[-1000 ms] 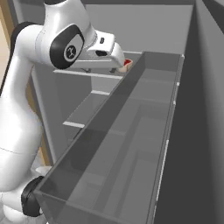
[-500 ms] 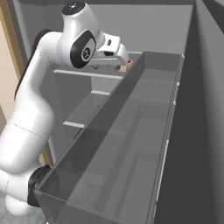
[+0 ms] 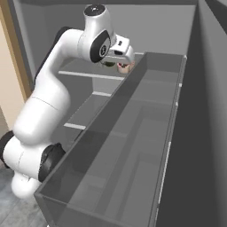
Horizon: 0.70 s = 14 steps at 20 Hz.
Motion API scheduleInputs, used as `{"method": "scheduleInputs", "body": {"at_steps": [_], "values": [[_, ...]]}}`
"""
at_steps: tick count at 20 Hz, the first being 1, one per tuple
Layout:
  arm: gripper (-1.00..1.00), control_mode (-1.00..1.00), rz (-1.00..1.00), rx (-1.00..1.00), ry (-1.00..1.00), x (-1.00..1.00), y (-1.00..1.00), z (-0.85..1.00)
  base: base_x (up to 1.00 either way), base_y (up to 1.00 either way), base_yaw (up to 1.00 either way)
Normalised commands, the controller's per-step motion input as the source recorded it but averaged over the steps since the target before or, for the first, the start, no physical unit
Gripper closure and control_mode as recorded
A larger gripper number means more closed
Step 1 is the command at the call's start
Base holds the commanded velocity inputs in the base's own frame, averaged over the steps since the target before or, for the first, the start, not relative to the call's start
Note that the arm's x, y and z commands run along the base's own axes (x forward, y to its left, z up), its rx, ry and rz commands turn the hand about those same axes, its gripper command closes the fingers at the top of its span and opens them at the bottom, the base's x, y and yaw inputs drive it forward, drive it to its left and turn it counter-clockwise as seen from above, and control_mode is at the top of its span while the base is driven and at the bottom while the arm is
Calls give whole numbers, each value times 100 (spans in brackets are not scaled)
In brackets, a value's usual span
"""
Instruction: Place one lime and one steak in each tupperware on the nearby counter, to pack two identical lunches.
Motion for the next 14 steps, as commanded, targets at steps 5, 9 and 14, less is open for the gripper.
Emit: {"method": "scheduleInputs", "body": {"at_steps": [5,9,14], "values": [[-100,-100,0,2,0,48,-13,-10,0,0,0],[-100,-100,0,0,0,28,-3,-45,0,0,0],[-100,-100,0,0,0,20,-1,-21,0,0,0]]}}
